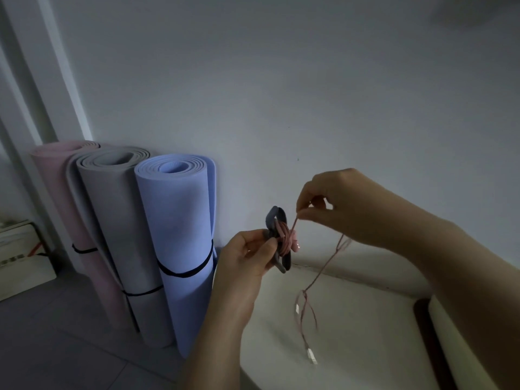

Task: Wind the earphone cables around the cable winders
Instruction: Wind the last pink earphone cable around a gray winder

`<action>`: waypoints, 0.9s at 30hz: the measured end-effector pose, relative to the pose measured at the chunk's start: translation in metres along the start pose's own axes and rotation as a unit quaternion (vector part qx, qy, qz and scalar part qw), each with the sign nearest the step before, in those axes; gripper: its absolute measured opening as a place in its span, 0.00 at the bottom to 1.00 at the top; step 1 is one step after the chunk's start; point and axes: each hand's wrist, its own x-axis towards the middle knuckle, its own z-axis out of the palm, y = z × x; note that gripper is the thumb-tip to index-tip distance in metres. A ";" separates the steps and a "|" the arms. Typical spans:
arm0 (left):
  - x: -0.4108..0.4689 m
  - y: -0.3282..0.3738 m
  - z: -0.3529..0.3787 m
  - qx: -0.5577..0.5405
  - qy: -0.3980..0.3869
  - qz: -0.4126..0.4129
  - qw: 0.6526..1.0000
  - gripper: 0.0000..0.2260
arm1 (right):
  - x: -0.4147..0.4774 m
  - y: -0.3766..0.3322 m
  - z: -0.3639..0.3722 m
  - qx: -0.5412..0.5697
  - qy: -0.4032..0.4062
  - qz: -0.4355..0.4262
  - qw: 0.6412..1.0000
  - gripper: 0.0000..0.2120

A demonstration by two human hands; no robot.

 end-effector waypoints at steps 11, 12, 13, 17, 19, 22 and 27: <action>-0.002 -0.001 -0.006 0.079 -0.150 0.022 0.985 0.09 | -0.002 0.019 0.011 0.188 0.037 0.037 0.981 0.07; -0.002 -0.002 -0.007 0.080 -0.152 0.023 0.985 0.09 | -0.003 0.020 0.013 0.204 0.035 0.042 0.977 0.07; -0.001 -0.002 -0.007 0.074 -0.152 0.024 0.985 0.09 | -0.003 0.023 0.016 0.223 0.033 0.047 0.973 0.07; -0.001 -0.002 -0.004 -0.040 -0.152 0.015 0.987 0.12 | -0.008 0.032 0.041 0.409 -0.004 0.097 0.907 0.06; 0.000 -0.001 -0.001 -0.088 -0.165 0.016 0.982 0.14 | -0.011 0.030 0.059 0.496 -0.023 0.124 0.859 0.09; -0.001 -0.001 0.005 -0.138 -0.157 0.015 0.978 0.17 | -0.014 0.017 0.079 0.527 -0.002 0.164 0.834 0.15; 0.003 -0.005 0.005 -0.171 -0.040 -0.024 0.984 0.17 | -0.015 0.001 0.092 0.289 -0.006 0.149 0.946 0.16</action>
